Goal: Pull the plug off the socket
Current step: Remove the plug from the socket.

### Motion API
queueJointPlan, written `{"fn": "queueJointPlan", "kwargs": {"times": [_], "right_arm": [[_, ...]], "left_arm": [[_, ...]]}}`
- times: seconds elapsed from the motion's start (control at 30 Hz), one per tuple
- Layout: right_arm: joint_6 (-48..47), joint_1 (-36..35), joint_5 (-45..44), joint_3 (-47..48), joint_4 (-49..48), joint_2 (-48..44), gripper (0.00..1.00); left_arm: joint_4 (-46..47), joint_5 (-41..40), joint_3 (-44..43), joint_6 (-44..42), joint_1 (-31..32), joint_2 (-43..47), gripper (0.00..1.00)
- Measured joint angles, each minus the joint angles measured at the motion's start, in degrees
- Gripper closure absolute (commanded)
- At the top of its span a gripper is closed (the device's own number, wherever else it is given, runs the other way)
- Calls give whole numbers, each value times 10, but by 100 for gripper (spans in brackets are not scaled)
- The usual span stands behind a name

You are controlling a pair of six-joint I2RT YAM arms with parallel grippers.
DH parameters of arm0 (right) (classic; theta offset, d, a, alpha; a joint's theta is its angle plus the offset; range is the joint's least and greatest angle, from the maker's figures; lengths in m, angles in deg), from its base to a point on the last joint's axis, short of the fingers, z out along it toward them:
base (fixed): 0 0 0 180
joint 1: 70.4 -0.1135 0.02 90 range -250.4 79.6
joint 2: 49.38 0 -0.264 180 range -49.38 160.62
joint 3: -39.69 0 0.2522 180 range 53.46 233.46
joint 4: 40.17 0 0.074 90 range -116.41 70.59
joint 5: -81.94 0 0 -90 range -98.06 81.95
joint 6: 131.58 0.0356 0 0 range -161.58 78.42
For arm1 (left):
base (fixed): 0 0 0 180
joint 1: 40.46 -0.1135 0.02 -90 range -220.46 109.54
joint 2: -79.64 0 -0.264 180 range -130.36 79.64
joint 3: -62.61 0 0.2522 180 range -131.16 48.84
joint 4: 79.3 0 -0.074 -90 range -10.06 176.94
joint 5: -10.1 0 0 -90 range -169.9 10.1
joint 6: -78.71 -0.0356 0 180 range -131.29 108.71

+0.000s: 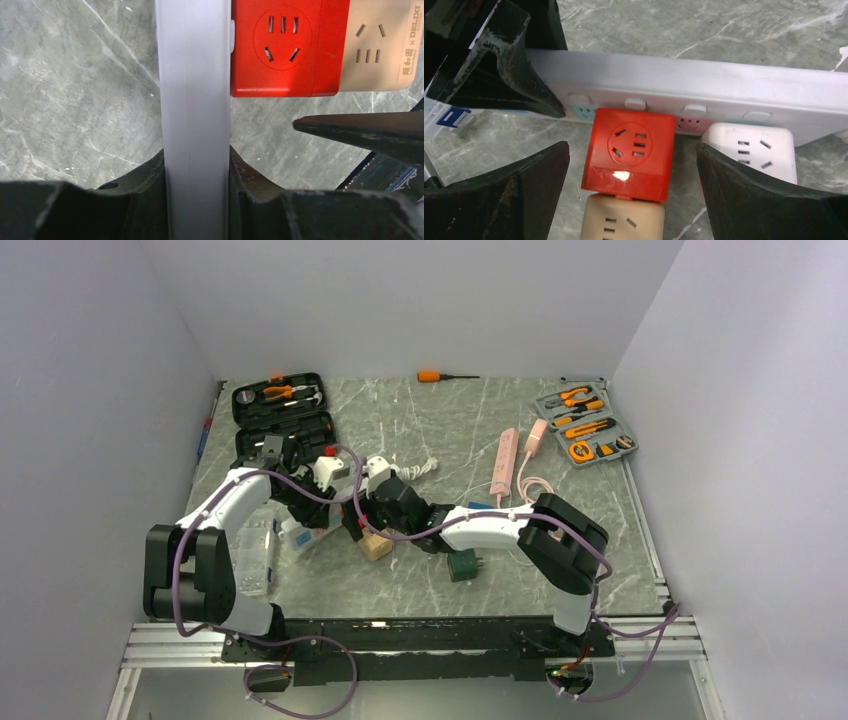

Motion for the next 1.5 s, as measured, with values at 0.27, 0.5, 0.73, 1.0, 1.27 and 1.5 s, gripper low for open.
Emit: {"fn": "queueJointPlan", "kwargs": {"times": [0.27, 0.5, 0.73, 1.0, 1.27, 1.5], "right_arm": [[5, -1, 9, 14, -2, 23, 10], [11, -5, 19, 20, 0, 35, 11], [19, -7, 10, 45, 15, 66, 25], [23, -3, 4, 65, 34, 84, 89], [24, -3, 4, 64, 34, 83, 100], [30, 0, -5, 31, 20, 63, 100]], "left_arm": [[-7, 2, 0, 10, 9, 8, 100], [-8, 3, 0, 17, 10, 8, 100], [-8, 3, 0, 24, 10, 8, 100], [-16, -8, -3, 23, 10, 13, 100], [-14, -14, -3, 28, 11, 13, 100], [8, -43, -3, 59, 36, 10, 100]]}}
